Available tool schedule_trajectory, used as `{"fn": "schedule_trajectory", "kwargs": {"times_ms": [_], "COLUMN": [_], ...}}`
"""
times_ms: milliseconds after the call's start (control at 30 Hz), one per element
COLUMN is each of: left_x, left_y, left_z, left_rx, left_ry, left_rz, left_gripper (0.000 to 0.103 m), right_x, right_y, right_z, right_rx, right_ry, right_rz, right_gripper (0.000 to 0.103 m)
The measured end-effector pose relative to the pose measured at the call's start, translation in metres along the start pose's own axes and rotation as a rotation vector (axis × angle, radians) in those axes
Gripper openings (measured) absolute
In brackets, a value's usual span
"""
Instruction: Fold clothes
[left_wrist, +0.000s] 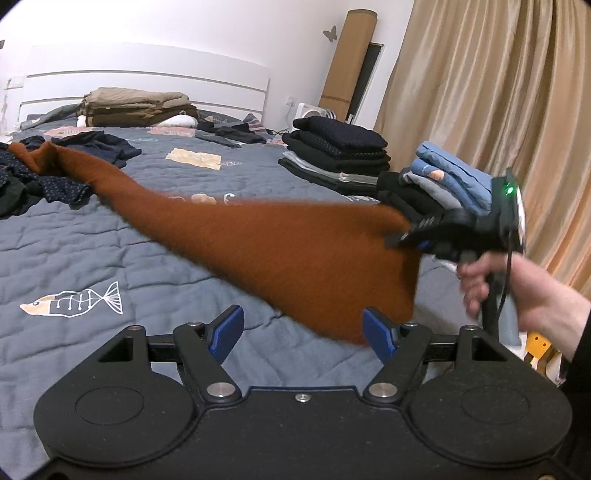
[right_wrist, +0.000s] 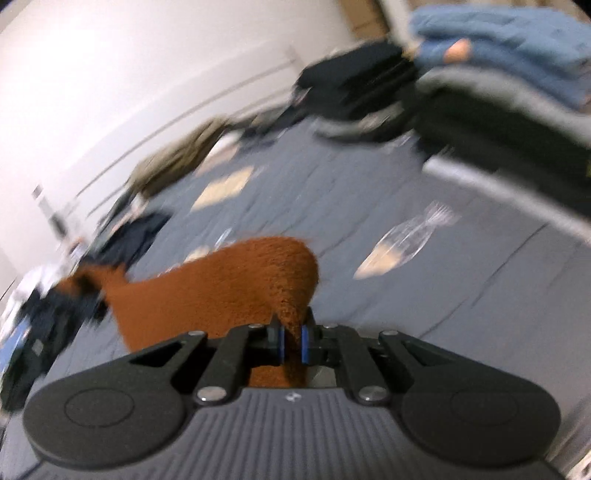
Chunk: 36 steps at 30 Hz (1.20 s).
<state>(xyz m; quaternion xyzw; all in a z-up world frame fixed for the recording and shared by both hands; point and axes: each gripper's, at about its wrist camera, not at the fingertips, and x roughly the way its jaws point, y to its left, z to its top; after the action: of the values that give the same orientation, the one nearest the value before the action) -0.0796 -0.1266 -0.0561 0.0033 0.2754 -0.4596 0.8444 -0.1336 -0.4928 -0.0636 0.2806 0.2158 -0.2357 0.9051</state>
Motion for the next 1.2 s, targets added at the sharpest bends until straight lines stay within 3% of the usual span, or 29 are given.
{"fn": "schedule_trajectory", "kwargs": {"times_ms": [333,500,700,767,1033,1200], "left_x": [0.006,0.01,0.011,0.012,0.013,0.014], "left_y": [0.002,0.002,0.002,0.001,-0.002,-0.002], "left_z": [-0.002,-0.003,-0.002,-0.002,-0.003,-0.002], "left_rx": [0.004,0.007,0.005,0.005,0.005,-0.005], "left_ry": [0.013,0.02,0.022,0.024,0.026,0.026], "left_rz": [0.01,0.014,0.015,0.014,0.005,0.005], "left_gripper": [0.07,0.07,0.07,0.07,0.07,0.07], "right_x": [-0.013,0.018,-0.008,-0.009,-0.008,0.012], "right_y": [-0.061,-0.082,-0.067,-0.058,-0.021,0.008], "right_z": [0.049,0.043,0.043,0.041,0.031,0.018], "right_rx": [0.041,0.045,-0.045,-0.046,-0.047,-0.089], "right_ry": [-0.21,0.015,0.02,0.03,0.069,0.119], "right_rz": [-0.236,-0.257,-0.273,-0.224,-0.02,0.085], "right_gripper": [0.008,0.013,0.037,0.045,0.057,0.059]}}
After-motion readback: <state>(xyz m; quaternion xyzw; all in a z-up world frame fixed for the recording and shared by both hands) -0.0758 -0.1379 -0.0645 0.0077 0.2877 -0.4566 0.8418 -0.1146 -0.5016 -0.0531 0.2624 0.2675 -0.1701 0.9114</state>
